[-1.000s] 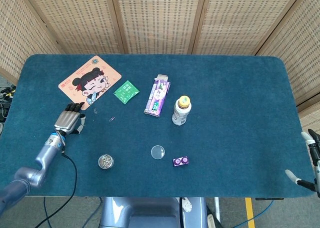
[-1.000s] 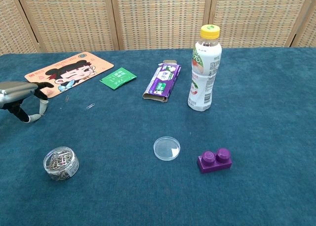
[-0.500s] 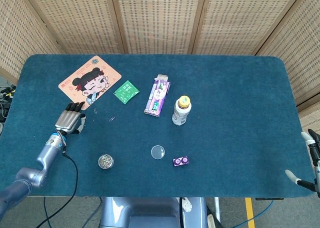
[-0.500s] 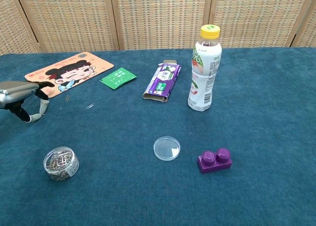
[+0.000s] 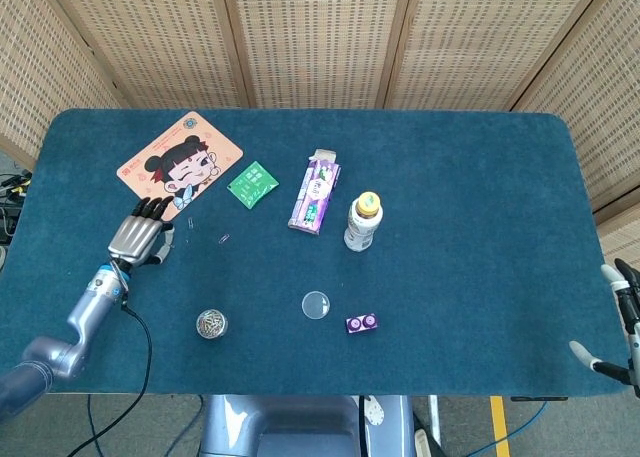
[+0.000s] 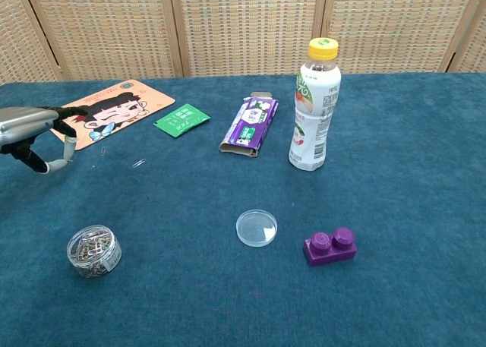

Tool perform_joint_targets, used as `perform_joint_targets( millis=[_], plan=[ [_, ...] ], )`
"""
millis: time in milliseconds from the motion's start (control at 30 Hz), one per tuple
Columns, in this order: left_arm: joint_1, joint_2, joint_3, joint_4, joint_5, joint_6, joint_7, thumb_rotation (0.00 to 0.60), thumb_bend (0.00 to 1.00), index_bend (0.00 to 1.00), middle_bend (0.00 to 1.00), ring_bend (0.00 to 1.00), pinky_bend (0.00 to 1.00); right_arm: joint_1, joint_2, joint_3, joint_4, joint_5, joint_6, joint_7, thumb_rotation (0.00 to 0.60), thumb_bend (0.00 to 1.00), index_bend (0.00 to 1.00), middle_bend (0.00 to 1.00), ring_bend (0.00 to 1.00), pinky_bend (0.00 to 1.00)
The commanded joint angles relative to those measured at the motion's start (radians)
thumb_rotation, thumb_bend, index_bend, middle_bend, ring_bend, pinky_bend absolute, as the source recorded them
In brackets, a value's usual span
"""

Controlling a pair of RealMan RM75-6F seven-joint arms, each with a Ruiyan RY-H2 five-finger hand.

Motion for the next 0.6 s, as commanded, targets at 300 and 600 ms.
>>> perform_joint_targets(
  millis=[300,600],
  plan=[
    [0.054,0.194,0.125,-0.44,0.235,0.26,0.069,0.6,0.43,0.72,0.0,0.0,0.0,-0.007,0.005,-0.003,0.001,-0.011,0.015,0.012,0.6,0.0,0.04,0.0,0.0,0.0],
    [0.078,0.237,0.178,-0.589,0.261,0.244,0.159,0.6,0.43,0.72,0.0,0.0,0.0,-0.012,0.012,-0.004,0.007,-0.016,0.026,0.04,0.6,0.0,0.04,0.0,0.0,0.0]
  ],
)
